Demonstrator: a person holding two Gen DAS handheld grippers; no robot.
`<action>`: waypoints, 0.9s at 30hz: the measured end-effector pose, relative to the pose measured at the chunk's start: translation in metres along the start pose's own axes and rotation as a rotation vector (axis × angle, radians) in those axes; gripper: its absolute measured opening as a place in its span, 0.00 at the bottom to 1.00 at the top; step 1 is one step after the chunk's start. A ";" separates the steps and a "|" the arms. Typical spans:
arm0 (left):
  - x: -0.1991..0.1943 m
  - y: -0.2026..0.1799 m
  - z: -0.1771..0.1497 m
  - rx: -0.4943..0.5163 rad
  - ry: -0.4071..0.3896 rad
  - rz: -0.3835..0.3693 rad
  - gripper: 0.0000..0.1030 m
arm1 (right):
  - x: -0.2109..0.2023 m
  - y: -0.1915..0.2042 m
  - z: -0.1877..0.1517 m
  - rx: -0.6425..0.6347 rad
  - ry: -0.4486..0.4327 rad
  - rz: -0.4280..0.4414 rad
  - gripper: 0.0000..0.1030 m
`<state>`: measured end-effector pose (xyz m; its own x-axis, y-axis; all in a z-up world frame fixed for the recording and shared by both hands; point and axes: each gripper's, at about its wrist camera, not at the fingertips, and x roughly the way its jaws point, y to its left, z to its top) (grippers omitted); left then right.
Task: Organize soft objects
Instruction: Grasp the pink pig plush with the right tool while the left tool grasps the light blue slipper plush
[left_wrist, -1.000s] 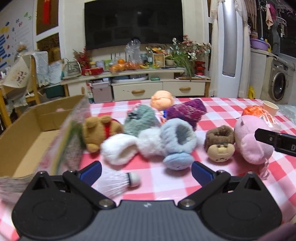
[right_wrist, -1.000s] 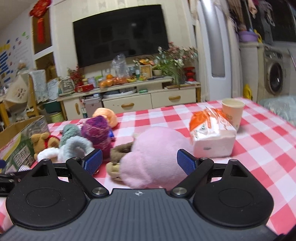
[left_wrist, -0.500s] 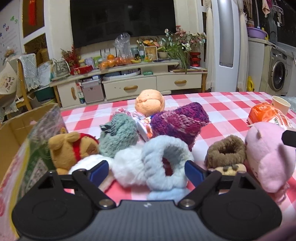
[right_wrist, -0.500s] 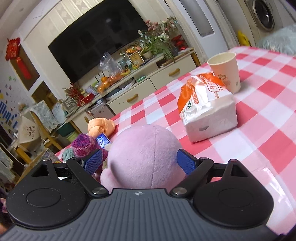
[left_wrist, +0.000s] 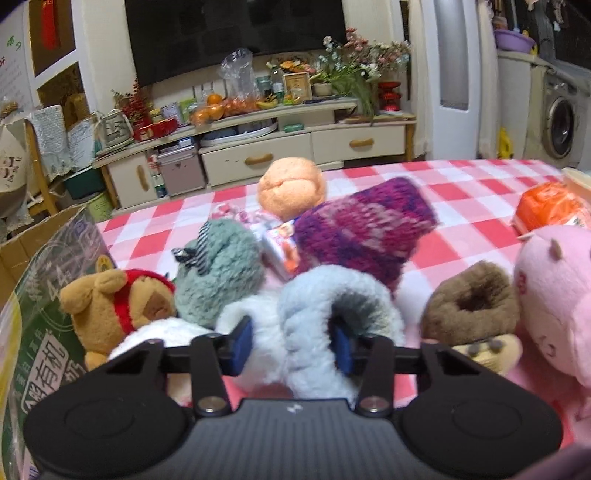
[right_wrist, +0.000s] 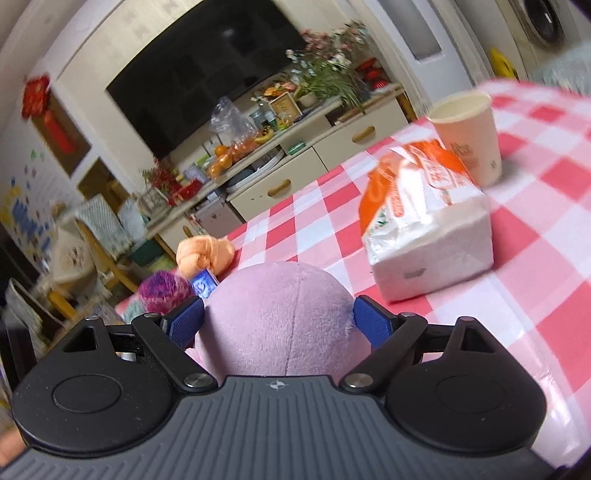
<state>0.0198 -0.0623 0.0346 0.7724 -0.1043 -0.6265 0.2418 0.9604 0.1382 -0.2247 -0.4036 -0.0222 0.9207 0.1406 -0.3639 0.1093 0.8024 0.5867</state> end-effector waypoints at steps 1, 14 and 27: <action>-0.001 -0.001 0.000 0.007 -0.006 0.000 0.33 | -0.008 -0.003 -0.004 0.033 0.003 0.005 1.00; -0.038 -0.021 0.004 -0.037 -0.047 -0.301 0.25 | -0.028 -0.011 -0.009 0.330 0.014 0.058 1.00; -0.020 -0.040 -0.007 0.038 -0.022 -0.244 0.52 | 0.047 0.025 0.026 0.315 0.146 0.162 1.00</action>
<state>-0.0093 -0.0973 0.0365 0.7014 -0.3376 -0.6278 0.4438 0.8960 0.0140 -0.1690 -0.3922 -0.0056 0.8751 0.3503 -0.3339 0.0971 0.5488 0.8303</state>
